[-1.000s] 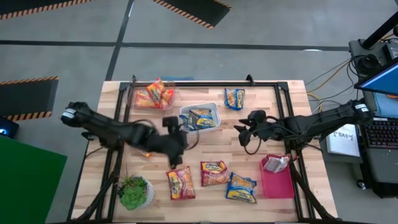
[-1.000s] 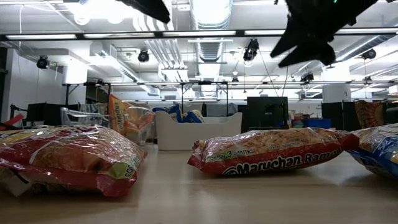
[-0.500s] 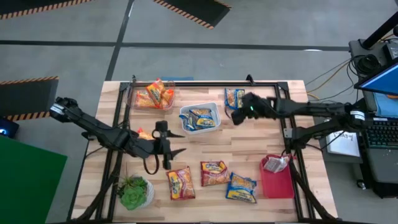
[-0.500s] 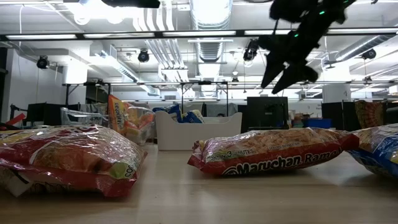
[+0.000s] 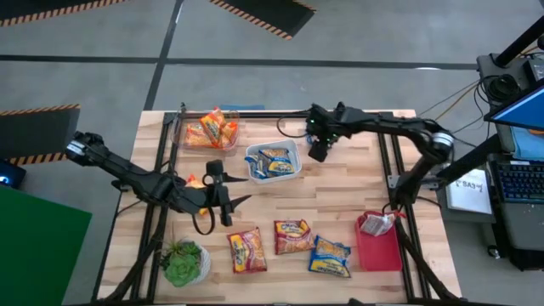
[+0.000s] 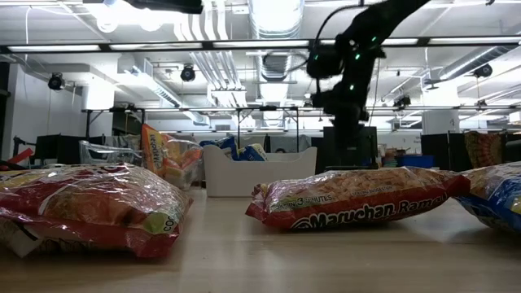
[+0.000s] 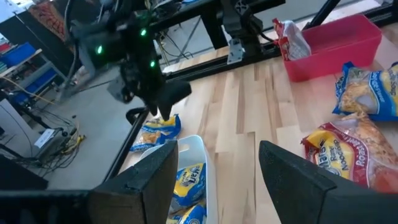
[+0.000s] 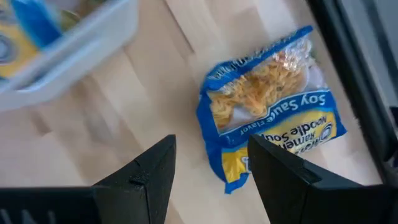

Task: Sort Maruchan noodles
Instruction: Put the blue noodle pack into the white bin, then put the red noodle pack into the pink bin

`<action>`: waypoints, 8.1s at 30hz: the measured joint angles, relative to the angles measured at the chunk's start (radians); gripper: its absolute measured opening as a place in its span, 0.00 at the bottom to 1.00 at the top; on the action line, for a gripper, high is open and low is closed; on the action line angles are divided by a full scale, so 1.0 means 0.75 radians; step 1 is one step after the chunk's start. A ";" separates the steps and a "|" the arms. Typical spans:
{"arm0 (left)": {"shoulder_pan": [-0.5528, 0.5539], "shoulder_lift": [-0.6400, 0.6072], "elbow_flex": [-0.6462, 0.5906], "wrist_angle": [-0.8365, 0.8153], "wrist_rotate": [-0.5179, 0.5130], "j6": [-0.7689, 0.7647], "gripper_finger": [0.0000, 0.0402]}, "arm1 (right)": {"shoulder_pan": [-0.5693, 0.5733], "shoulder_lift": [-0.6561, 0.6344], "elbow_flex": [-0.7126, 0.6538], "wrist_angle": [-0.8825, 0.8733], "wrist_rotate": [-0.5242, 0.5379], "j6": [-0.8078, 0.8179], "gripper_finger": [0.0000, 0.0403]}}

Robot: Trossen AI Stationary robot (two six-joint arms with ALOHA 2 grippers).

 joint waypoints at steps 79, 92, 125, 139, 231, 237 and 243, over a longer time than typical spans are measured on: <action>-0.001 0.003 0.000 -0.025 0.003 -0.017 0.52 | 0.268 -0.339 -0.018 0.649 -0.322 0.691 0.03; -0.001 0.003 0.000 -0.025 0.003 -0.025 0.52 | 0.297 -0.157 -0.020 0.510 -0.279 0.843 0.03; -0.001 0.003 0.000 -0.025 0.004 -0.026 0.52 | 0.241 0.060 -0.019 0.450 -0.068 0.794 0.42; 0.000 0.003 0.000 -0.007 0.010 -0.064 0.52 | 0.335 -0.296 -0.014 0.214 -0.073 0.783 0.53; -0.010 1.011 0.100 0.727 0.615 -0.439 0.00 | 1.068 0.004 -0.319 0.501 -0.315 1.519 0.65; 0.017 1.079 0.100 0.753 0.610 -0.456 0.00 | 1.050 0.025 -0.319 0.514 -0.312 1.485 0.72; 0.023 1.134 0.100 0.753 0.610 -0.520 0.00 | 1.032 0.079 -0.319 0.586 -0.313 1.456 0.76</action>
